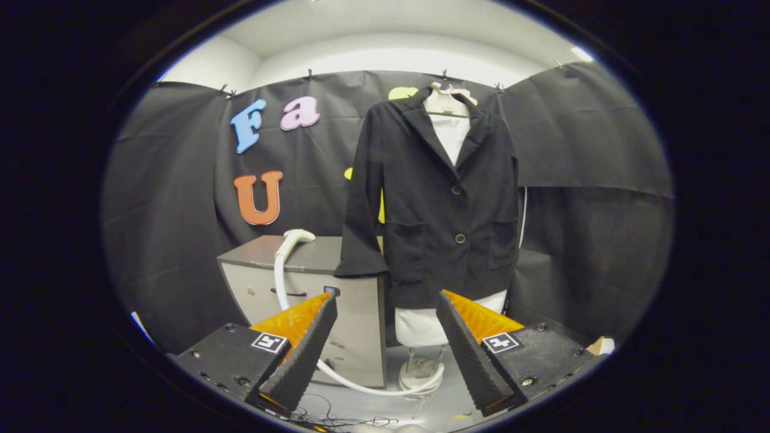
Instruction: Iron the clothes twice with a garment steamer, once on the left side and once on the right side.
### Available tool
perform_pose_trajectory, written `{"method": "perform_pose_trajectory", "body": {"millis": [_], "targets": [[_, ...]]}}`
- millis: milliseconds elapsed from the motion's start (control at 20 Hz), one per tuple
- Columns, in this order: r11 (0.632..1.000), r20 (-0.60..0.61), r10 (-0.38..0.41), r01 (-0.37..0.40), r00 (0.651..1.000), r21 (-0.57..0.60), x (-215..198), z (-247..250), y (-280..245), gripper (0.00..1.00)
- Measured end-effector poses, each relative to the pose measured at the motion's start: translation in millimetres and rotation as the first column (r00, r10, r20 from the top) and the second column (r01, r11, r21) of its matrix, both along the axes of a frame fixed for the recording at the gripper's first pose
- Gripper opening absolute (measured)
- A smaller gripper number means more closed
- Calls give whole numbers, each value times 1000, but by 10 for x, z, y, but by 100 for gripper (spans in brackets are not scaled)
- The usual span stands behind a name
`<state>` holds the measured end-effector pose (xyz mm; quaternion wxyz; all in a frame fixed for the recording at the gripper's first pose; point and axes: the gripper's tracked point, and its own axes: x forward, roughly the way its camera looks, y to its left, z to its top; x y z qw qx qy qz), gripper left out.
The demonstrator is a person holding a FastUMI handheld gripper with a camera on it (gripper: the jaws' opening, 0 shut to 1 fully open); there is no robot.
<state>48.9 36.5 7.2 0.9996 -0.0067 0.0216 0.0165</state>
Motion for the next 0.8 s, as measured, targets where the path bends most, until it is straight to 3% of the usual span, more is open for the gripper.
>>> {"method": "perform_pose_trajectory", "body": {"millis": [150, 400, 800], "targets": [[1000, 0, 25, -25, 1000, 9, 360, 200, 248, 100], [991, -15, 132, -132, 991, 22, 1083, 445, 947, 100], [965, -133, 263, -263, 956, 22, 2377, 420, 2186, 100]]}}
